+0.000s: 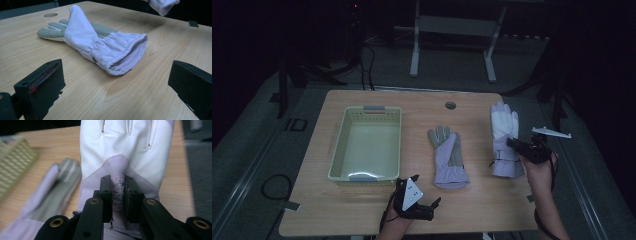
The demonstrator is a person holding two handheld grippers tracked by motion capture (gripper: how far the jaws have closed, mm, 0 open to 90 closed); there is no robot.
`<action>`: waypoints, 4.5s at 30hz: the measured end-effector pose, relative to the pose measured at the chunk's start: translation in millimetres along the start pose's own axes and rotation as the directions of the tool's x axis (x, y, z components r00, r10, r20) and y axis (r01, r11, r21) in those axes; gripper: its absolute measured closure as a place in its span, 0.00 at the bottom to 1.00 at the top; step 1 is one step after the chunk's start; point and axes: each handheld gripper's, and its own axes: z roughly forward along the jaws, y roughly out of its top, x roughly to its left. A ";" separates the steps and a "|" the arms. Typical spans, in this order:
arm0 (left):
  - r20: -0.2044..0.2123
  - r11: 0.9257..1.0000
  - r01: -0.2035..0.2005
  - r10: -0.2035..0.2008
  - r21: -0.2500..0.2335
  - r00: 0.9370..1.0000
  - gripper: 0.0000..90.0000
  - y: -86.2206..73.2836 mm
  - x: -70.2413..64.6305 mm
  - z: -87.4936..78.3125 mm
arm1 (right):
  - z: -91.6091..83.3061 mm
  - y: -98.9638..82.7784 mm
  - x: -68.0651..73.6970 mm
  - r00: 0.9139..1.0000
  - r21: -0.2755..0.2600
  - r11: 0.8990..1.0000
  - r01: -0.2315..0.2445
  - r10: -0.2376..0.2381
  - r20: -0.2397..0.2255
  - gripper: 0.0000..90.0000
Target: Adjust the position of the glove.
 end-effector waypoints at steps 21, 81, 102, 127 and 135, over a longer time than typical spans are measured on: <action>0.001 1.000 -0.001 0.001 0.003 1.000 0.01 0.1 0.4 0.2 | 10.4 -51.6 11.6 0.994 0.103 0.993 -0.049 0.039 0.098 0.86; 0.010 1.000 0.009 -0.009 0.007 1.000 0.01 0.2 1.6 0.5 | 48.6 -64.3 -15.4 0.991 0.220 0.966 0.134 -0.133 -0.018 0.64; 0.005 1.000 0.009 -0.009 0.009 1.000 0.01 0.3 1.4 0.6 | 13.1 -37.1 -6.5 0.996 0.145 0.986 0.086 -0.084 -0.019 0.88; 0.005 1.000 0.007 -0.008 0.009 1.000 0.01 0.4 1.4 0.6 | -11.1 10.4 42.3 0.986 0.071 0.986 0.152 -0.146 -0.076 0.88; 0.006 1.000 0.007 -0.007 0.006 1.000 0.01 0.3 1.2 0.7 | -4.2 18.1 69.3 0.980 0.070 0.983 0.173 -0.164 -0.110 0.88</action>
